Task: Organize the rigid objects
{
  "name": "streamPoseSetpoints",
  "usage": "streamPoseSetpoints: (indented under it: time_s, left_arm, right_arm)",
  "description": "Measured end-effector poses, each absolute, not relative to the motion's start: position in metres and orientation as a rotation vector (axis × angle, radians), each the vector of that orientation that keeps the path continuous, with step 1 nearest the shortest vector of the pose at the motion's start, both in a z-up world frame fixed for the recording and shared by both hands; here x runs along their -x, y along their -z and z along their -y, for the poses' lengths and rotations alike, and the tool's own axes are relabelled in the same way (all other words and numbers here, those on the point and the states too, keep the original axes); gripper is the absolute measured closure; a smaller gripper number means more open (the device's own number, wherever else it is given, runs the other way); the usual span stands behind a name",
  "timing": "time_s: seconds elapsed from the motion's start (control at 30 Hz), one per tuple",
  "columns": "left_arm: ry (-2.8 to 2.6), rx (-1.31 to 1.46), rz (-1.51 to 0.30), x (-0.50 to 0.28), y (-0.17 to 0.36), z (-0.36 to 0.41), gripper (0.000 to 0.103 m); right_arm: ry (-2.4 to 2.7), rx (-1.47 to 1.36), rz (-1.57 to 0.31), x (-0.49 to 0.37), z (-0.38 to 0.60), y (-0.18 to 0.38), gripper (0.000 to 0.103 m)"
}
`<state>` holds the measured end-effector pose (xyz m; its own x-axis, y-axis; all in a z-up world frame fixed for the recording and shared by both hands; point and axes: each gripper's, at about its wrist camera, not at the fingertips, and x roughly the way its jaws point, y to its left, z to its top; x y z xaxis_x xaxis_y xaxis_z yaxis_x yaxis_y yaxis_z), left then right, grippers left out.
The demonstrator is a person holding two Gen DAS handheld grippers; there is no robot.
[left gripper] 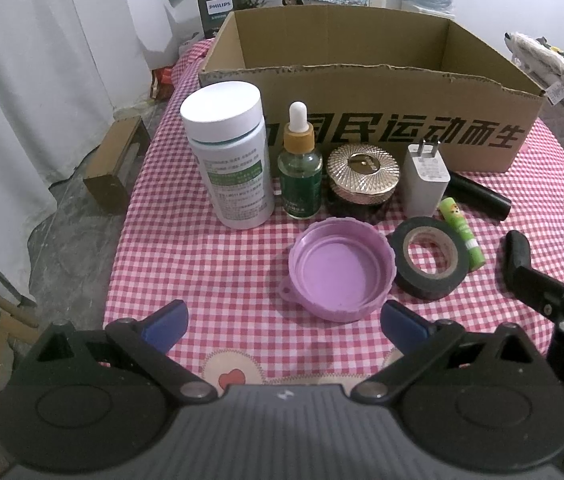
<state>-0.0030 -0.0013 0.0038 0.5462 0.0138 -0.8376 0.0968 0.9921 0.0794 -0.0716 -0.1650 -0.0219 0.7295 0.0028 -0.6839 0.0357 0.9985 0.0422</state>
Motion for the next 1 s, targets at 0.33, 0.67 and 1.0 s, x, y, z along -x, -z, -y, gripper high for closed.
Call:
streamPoseSetpoints:
  time_s: [0.33, 0.67, 1.0]
  left_arm:
    - [0.050, -0.123, -0.992, 0.0028, -0.0044, 0.0016, 0.000]
    - [0.042, -0.126, -0.987, 0.0034, -0.0061, 0.0012, 0.000]
    - [0.039, -0.129, -0.984, 0.0041, -0.0059, 0.0010, 0.000]
  right_arm:
    - [0.018, -0.063, -0.755, 0.0718, 0.1660, 0.0218, 0.001]
    - [0.013, -0.066, -0.755, 0.0720, 0.1664, 0.0214, 0.001]
    - [0.008, -0.067, -0.759, 0.0714, 0.1646, 0.0216, 0.001]
